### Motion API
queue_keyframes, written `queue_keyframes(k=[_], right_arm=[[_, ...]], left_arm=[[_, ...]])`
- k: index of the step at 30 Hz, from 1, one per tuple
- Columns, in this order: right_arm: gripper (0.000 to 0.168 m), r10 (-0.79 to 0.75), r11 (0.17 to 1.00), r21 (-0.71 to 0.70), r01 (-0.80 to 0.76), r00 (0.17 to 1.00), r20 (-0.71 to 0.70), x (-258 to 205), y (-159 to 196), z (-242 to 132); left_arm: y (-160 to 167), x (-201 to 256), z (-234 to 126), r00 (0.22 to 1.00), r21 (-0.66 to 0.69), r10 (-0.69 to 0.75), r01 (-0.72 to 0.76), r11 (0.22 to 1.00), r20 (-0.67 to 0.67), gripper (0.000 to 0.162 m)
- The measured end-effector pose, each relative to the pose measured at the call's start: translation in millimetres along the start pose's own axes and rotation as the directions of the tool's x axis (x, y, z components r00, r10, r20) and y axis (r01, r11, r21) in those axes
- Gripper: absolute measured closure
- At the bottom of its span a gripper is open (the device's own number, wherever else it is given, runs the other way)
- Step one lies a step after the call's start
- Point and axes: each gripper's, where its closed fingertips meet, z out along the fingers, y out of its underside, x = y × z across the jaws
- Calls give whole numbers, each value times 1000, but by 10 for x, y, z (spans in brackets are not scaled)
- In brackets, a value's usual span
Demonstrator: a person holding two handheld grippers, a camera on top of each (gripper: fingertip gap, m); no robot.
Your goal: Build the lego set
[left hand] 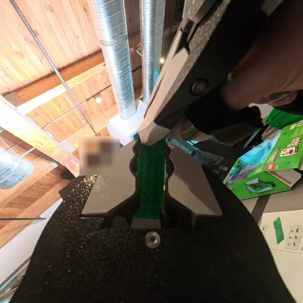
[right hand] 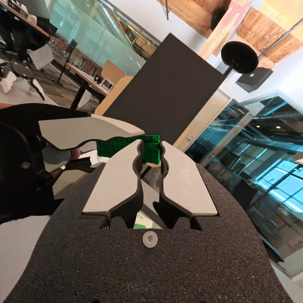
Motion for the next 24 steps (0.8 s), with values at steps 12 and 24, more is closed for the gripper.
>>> queue_keyframes(k=[12, 24], right_arm=[[152, -16, 997, 72, 14, 999, 35, 1, -29, -16], [162, 424, 878, -80, -471, 691, 585, -72, 90, -247]], left_arm=[[-31, -12, -9, 997, 20, -71, 71, 997, -23, 131], [-159, 195, -57, 954, 149, -148, 192, 970, -262, 131]])
